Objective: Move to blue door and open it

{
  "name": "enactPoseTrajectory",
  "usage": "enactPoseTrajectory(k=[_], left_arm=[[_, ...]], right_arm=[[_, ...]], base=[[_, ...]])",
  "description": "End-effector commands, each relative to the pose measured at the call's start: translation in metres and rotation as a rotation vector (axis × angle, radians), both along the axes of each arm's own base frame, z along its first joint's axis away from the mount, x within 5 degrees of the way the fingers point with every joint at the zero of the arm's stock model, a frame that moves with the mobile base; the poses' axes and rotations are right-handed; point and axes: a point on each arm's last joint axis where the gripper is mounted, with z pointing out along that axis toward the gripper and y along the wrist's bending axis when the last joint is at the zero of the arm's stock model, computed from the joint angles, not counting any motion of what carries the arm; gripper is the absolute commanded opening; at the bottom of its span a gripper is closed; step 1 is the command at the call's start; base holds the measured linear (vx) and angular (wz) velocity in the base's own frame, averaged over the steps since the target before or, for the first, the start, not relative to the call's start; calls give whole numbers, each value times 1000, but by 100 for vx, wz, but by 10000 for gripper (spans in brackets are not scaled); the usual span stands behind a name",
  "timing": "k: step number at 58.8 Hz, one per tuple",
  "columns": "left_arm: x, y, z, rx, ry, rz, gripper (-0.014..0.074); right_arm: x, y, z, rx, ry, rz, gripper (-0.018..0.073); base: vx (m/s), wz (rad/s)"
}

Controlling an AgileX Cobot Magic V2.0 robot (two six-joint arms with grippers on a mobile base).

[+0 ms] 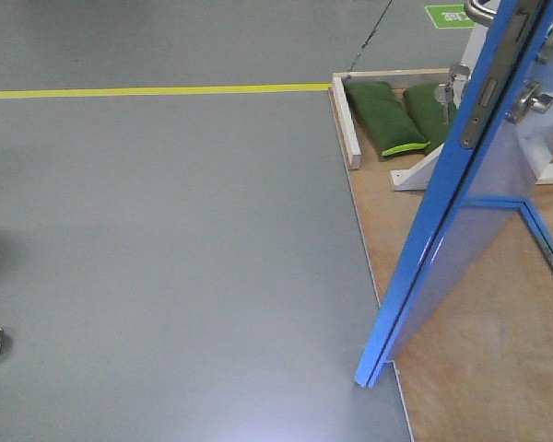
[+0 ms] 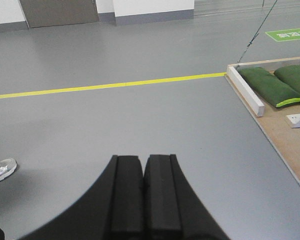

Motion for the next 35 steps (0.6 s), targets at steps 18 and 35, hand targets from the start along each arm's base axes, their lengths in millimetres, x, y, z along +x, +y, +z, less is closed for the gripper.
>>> enactPoseTrajectory(k=[18, 35], left_arm=[[1, 0, 6, -3, -90, 3, 70], [1, 0, 6, -3, -90, 3, 70]], right_arm=[[-9, 5, 23, -17, -71, 21, 3], [-9, 5, 23, -17, -71, 21, 3]], base=[[0, 0], [0, 0]])
